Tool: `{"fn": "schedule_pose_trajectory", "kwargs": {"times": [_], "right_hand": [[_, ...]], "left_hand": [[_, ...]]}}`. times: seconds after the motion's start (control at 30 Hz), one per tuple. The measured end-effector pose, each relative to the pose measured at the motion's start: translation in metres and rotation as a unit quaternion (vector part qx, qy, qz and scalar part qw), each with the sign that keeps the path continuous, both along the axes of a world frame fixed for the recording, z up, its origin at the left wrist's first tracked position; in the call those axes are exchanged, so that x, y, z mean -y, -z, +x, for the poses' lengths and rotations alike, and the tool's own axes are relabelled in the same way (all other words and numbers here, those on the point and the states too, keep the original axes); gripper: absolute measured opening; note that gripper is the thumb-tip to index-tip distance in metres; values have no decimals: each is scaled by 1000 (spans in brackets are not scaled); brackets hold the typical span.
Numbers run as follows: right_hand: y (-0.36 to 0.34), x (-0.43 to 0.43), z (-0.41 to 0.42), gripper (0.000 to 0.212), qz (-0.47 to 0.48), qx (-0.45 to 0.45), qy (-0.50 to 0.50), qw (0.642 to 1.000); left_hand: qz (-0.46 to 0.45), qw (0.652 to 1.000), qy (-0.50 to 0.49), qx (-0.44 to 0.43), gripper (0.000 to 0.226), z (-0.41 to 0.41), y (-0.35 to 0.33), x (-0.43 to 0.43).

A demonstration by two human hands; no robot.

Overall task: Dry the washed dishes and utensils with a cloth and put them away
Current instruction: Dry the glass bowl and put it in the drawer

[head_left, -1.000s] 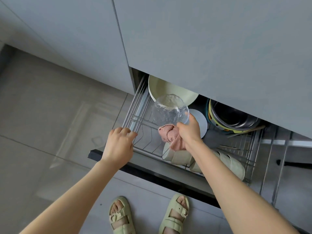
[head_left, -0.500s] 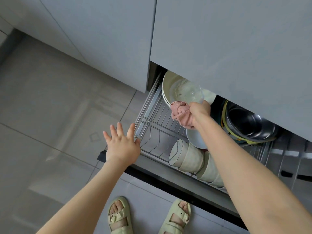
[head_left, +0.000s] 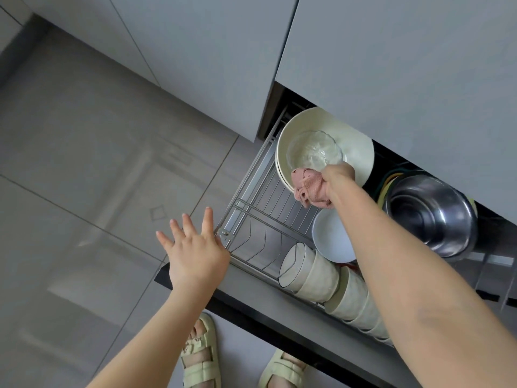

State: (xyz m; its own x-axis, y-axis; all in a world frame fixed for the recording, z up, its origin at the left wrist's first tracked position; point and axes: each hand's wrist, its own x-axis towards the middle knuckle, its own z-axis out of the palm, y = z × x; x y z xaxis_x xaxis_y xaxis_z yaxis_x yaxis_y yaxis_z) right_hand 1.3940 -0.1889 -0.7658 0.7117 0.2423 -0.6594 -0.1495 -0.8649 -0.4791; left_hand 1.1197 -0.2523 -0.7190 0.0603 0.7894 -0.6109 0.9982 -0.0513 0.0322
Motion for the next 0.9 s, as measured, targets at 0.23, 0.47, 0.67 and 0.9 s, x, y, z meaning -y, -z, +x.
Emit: {"fn": "schedule_pose_trajectory", "kwargs": {"times": [0.23,0.47,0.67,0.9], "right_hand": [[2,5,0,39,-77,-31,-51,995],[-25,29,-15,76,-11,45,-80,996],[-94,62,-53,70,36,83,-163,982],[-232,80,-142,52,115,-13,-177,977]], "left_hand": [[14,1000,-6,8,58,-10,1,8],[14,1000,13,16,59,-12,-4,9],[75,989,-43,120,53,-15,-45,19],[-222,744,-484,404,39,-44,-181,19]]}}
